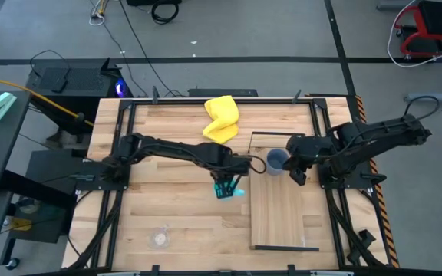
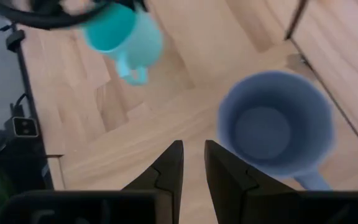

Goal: Stack small to large cups/mugs on shelf
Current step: Put the blue mug on the shelf

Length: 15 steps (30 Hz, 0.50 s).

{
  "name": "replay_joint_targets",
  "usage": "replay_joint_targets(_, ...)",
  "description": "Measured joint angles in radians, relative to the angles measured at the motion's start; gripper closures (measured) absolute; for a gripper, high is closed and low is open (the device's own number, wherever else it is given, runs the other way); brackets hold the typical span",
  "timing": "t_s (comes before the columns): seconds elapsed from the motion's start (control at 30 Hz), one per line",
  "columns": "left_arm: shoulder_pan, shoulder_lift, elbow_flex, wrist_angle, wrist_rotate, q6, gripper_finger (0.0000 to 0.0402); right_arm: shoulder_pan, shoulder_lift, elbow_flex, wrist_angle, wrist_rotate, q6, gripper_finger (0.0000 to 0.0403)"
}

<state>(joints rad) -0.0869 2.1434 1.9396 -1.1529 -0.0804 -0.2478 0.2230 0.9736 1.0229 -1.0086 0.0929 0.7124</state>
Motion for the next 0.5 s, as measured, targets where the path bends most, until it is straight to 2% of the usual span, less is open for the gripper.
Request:
replay_joint_targets(0.37,0.003,0.033,0.001,0.041,0.000,-0.016,0.0379,0.022,0.154,0.000,0.039,0.000,-0.028,0.0329)
replay_joint_targets(0.5,0.005,0.050,0.000,0.052,-0.001,-0.028,0.0389,0.022,0.178,0.000,0.039,0.000,-0.034,0.0329)
